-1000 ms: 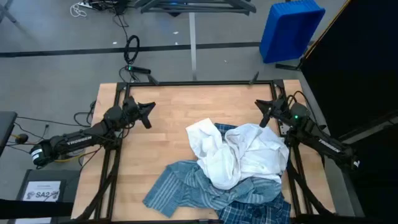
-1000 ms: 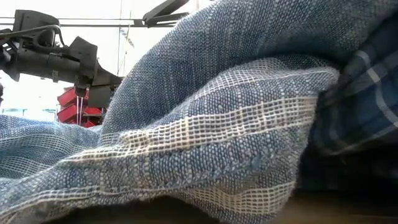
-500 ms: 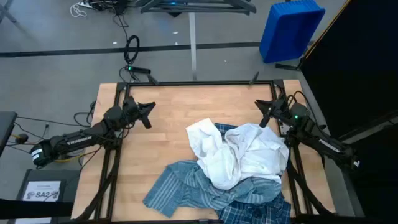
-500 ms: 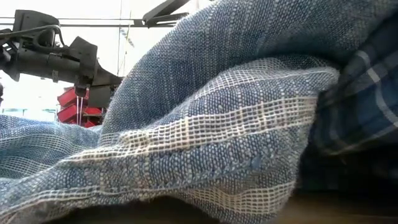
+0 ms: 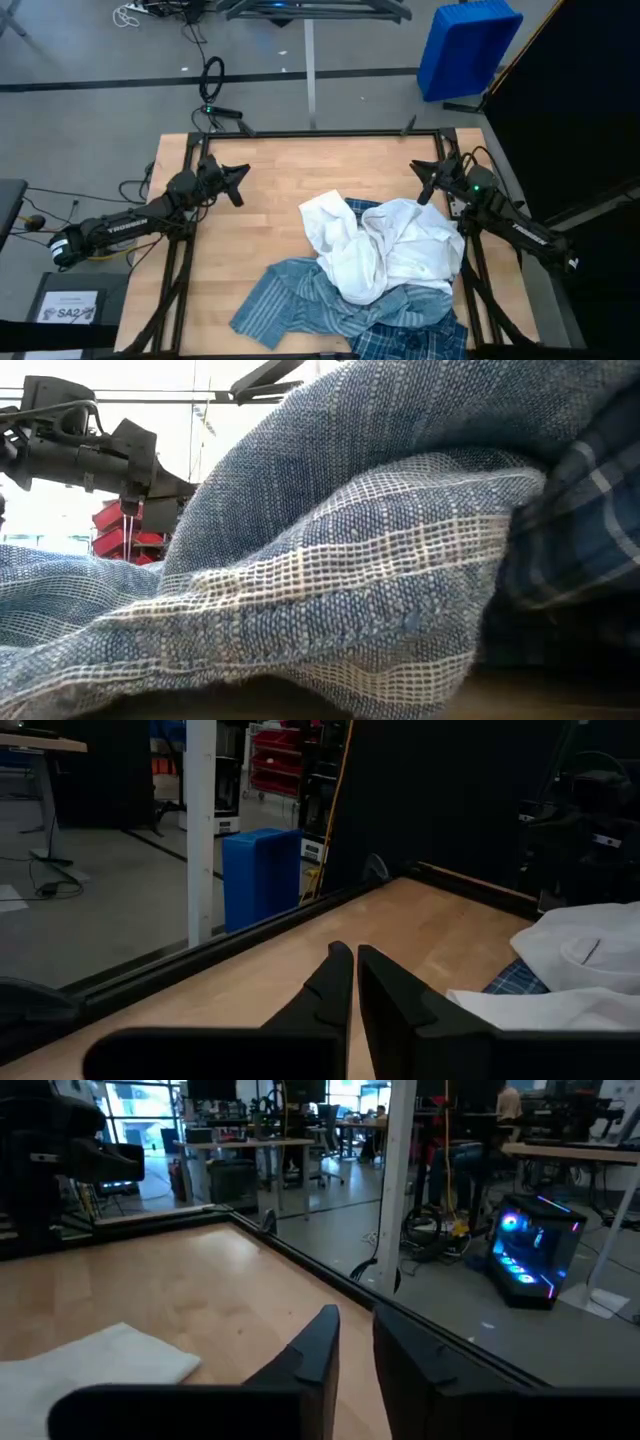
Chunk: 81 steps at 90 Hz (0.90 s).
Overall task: Hang clothes
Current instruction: Return to Home Position
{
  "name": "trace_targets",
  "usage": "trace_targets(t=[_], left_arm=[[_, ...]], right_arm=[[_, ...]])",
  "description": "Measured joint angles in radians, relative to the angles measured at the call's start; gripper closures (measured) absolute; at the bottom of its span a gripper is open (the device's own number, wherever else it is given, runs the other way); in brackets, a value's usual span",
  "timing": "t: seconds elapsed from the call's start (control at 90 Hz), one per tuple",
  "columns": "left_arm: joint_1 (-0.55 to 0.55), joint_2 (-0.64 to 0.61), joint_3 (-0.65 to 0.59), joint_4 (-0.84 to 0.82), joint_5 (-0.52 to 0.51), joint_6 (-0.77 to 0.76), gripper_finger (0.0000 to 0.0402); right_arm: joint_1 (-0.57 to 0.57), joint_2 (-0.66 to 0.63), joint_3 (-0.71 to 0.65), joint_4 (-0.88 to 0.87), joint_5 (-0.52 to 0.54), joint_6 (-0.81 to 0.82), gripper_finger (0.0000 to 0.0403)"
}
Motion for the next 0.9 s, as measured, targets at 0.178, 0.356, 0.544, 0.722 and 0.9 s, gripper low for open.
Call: trace_targets(t=[0.178,0.356,0.544,0.722,0.9], left_arm=[[0.000,0.000,0.000,0.000,0.000,0.000,0.0401],[0.000,0.000,0.000,0.000,0.000,0.000,0.0401],[0.000,0.000,0.000,0.000,0.000,0.000,0.0401],[0.000,0.000,0.000,0.000,0.000,0.000,0.0401],[0.000,0.000,0.000,0.000,0.000,0.000,0.0401]], right_arm=[[0.000,0.000,0.000,0.000,0.000,0.000,0.0364],[0.000,0.000,0.000,0.000,0.000,0.000,0.0371],[0.000,0.000,0.000,0.000,0.000,0.000,0.0377],[0.000,0.000,0.000,0.000,0.000,0.000,0.0377],[0.000,0.000,0.000,0.000,0.000,0.000,0.0371]])
